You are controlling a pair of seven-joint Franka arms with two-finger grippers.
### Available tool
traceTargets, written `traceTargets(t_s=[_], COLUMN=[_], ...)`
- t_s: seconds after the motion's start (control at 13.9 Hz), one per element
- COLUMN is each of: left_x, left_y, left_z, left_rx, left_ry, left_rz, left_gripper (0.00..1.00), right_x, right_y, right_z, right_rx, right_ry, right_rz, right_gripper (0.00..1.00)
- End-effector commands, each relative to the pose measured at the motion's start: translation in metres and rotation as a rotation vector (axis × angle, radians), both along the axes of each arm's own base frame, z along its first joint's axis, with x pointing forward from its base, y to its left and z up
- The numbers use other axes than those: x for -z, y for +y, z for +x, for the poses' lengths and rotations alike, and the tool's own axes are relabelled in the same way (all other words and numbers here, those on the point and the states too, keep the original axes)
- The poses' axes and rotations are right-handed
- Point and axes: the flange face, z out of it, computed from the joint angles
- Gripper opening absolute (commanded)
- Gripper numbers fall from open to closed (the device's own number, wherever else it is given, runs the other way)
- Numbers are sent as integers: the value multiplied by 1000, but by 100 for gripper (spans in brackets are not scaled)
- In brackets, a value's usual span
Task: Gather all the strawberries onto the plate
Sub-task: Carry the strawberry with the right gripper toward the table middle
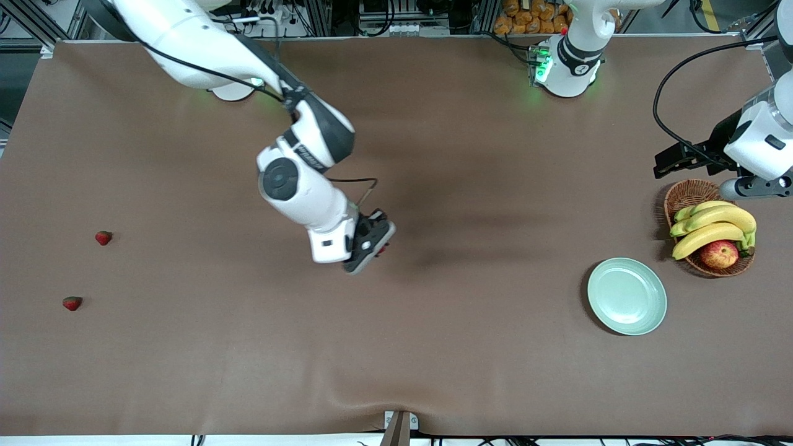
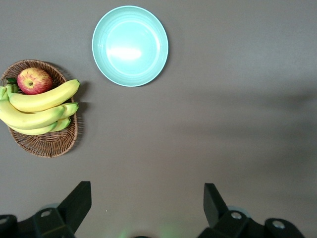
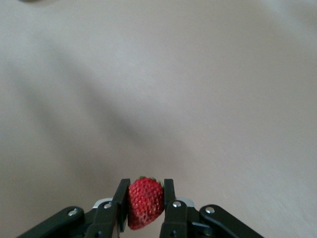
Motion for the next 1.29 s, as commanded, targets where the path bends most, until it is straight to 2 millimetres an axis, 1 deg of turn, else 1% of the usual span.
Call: traceTargets(t_s=[0.0, 0.14, 0.36, 0.57, 0.72, 0.79, 0.86, 0.93, 1.08, 1.15, 1.22], left_x=[0, 2, 9, 13, 14, 16, 22, 26, 31, 35, 35], left_y=[0, 1, 4, 4, -1, -2, -2, -3, -6, -6, -7], left_z=[4, 5, 8, 9, 10, 12, 14, 16, 18, 20, 20], left_rx=[11, 9, 3, 4, 10, 12, 15, 16, 14, 12, 14], left_ry=[0, 3, 15, 21, 24, 27, 36, 43, 48, 55, 55], left_rz=[-28, -28, -28, -28, -27, -27, -28, -27, -44, -47, -47], left_gripper=[100, 100, 100, 100, 100, 100, 100, 100, 100, 100, 100], right_x=[26, 49, 93, 115, 123, 126, 126, 125, 115, 108, 96], right_y=[24, 53, 88, 110, 120, 122, 121, 120, 114, 111, 108], right_z=[-12, -31, -59, -79, -88, -90, -89, -88, -80, -76, -73], right_rx=[-7, 31, 81, 115, 143, 151, 155, 155, 167, 174, 183], right_ry=[-47, -57, -87, -96, -93, -90, -90, -94, -103, -107, -111], right_rz=[-24, -16, 10, -18, -26, -29, -30, -31, -26, -21, -15], right_gripper=[0, 0, 0, 0, 0, 19, 69, 100, 100, 100, 100])
